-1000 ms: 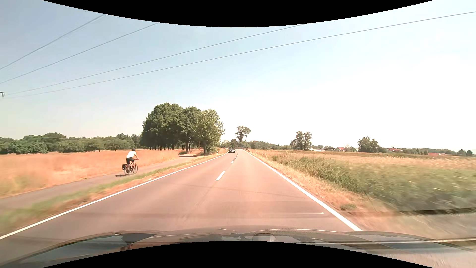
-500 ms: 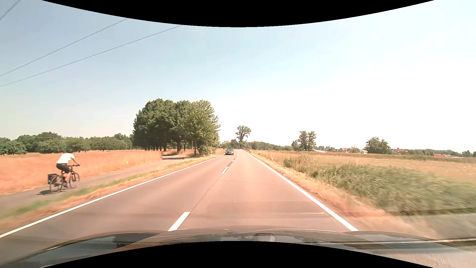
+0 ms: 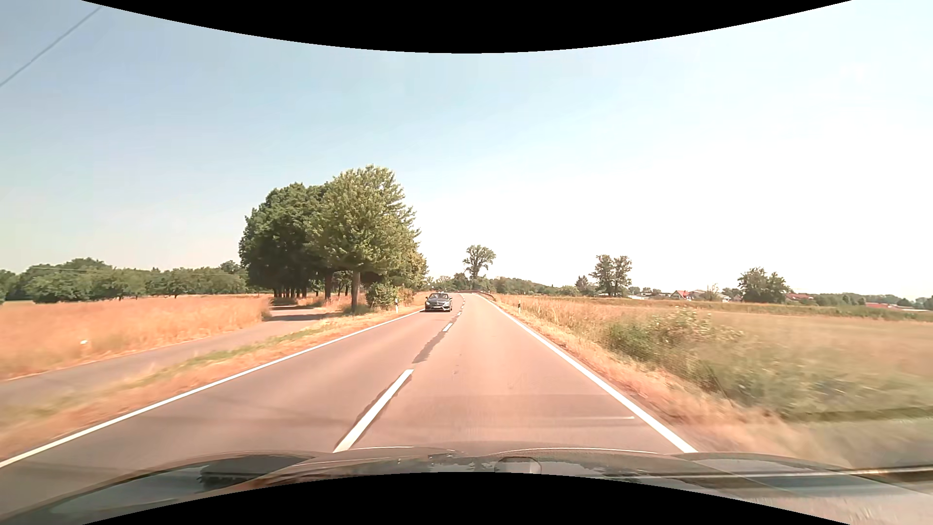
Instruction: Follow the waypoints while adhering to traffic rules and regulations
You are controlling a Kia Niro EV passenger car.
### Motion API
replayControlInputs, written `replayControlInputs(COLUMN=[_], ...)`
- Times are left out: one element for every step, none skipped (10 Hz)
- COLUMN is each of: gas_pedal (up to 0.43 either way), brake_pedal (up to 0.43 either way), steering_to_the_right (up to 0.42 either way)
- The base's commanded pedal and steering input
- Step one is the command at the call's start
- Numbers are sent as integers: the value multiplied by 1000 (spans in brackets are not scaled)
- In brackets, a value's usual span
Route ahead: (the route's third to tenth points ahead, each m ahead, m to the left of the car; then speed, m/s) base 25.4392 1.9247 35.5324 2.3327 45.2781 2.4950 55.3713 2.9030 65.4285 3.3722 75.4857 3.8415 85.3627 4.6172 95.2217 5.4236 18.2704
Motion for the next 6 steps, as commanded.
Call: replayControlInputs(gas_pedal=[150,150,150,150,150,150], brake_pedal=[0,0,0,0,0,0], steering_to_the_right=[-3,-3,-3,-2,-2,-2])
